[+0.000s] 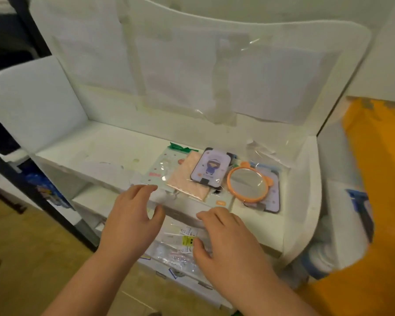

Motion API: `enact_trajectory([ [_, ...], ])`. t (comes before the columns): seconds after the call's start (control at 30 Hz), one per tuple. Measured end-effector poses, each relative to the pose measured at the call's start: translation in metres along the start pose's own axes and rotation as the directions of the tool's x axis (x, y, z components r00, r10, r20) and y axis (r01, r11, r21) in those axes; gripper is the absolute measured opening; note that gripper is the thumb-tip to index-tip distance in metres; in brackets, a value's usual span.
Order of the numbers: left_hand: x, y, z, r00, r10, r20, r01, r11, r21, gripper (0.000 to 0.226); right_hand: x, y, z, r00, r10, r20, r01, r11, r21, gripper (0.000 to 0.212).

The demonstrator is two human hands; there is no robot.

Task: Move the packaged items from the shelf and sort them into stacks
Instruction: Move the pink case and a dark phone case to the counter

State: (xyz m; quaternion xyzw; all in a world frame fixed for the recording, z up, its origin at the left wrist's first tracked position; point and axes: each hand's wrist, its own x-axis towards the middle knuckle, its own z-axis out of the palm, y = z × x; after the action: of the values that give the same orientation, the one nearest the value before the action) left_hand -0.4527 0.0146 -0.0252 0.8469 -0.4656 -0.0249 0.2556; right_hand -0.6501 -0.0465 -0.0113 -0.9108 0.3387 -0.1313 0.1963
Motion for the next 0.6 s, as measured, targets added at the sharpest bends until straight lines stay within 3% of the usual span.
enact_trajectory([
  [0.23,0.08,-0.042,0.016,0.972,0.162,0.17,-0.157,0.987,-0.042,0.049,0.078,-0.003,0.028,0.975,0.204,-0.083,-0.214,0.967,-0.135,0.04],
  [0.47,0.138,-0.078,0.021,0.908,0.359,0.218,-0.342,0.933,-0.111,0.044,0.157,-0.003,0.048,0.91,0.365,-0.198,-0.411,0.86,-0.303,0.042],
  [0.6,0.159,-0.091,0.02,0.878,0.408,0.25,-0.378,0.912,-0.161,0.046,0.171,-0.005,0.054,0.852,0.502,-0.147,-0.52,0.78,-0.348,0.068],
])
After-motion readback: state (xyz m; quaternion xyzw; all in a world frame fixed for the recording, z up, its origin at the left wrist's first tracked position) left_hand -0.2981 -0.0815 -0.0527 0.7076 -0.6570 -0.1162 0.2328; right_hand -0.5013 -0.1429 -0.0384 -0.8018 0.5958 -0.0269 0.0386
